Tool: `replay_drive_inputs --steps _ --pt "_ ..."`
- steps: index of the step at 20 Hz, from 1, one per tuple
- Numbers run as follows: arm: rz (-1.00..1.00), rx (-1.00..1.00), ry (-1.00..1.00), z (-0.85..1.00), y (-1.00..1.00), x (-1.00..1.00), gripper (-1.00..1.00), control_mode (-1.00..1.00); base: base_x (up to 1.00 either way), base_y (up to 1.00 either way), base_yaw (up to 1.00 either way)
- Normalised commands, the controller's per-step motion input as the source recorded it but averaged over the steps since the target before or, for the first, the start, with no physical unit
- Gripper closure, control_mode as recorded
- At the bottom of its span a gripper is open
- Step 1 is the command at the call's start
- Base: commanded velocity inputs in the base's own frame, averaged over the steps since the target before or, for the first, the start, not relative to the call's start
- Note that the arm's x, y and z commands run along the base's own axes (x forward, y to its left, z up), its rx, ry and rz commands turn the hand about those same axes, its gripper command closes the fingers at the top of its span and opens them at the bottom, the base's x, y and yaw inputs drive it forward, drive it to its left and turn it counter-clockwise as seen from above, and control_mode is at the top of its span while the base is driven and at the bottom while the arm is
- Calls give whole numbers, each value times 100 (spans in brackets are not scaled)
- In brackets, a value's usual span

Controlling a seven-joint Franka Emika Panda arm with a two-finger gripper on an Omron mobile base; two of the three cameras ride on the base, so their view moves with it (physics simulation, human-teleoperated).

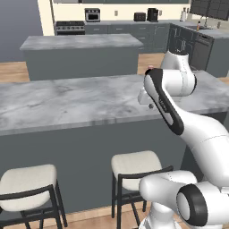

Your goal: Place the large bottle from the dining counter next to the other large bottle outside the sink, and place the small bottle from the dining counter next to the other small bottle inside the sink.

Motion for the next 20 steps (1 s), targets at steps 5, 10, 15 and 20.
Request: replay_drive_inputs --steps 5,10,15,20 --pt "0 0 1 0 0 11 -100 -100 0 0 0" --pt "0 0 0 0 0 0 -100 100 0 0 0" --pt "0 0 0 0 0 0 -100 100 0 0 0" --pt "0 0 0 0 0 0 -100 100 40 1 -1"
